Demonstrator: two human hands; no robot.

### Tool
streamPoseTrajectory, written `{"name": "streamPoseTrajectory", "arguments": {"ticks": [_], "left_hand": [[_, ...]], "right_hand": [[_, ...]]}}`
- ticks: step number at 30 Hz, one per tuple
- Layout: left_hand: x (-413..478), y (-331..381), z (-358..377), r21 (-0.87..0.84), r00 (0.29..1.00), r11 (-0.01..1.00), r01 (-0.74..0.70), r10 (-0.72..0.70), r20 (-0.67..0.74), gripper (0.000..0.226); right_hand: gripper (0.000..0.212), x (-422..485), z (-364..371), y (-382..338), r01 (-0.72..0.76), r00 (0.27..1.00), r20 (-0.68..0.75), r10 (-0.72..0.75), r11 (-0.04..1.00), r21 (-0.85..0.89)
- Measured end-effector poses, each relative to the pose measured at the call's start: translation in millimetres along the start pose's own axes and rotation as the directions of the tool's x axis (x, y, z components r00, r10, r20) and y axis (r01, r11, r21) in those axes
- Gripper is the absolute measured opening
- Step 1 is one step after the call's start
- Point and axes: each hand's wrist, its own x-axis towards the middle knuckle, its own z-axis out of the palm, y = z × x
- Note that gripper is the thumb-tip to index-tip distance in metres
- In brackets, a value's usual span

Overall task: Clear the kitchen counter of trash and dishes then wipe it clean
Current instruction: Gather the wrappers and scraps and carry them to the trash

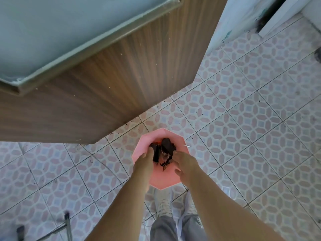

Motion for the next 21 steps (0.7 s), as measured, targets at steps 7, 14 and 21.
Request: {"name": "streamPoseTrajectory", "arguments": {"ticks": [7,14,21], "left_hand": [[-101.1,39.3,-13.4,0.052,0.994,0.994,-0.097,0.094,0.05,0.054],[-216.1,78.2,-15.0,0.127,0.964,0.959,-0.252,0.237,0.122,0.054],[-333.3,111.7,39.3,0.18,0.842,0.84,-0.512,0.45,0.296,0.06]], "right_hand": [[0.012,-103.2,-13.6,-19.8,0.074,0.995,0.067,-0.078,0.995,0.06],[0.031,-209.0,-37.6,-54.0,0.231,0.972,-0.001,-0.233,0.962,0.145],[0.027,-316.8,-112.0,-78.2,0.431,0.902,-0.095,-0.422,0.856,0.287]]}}
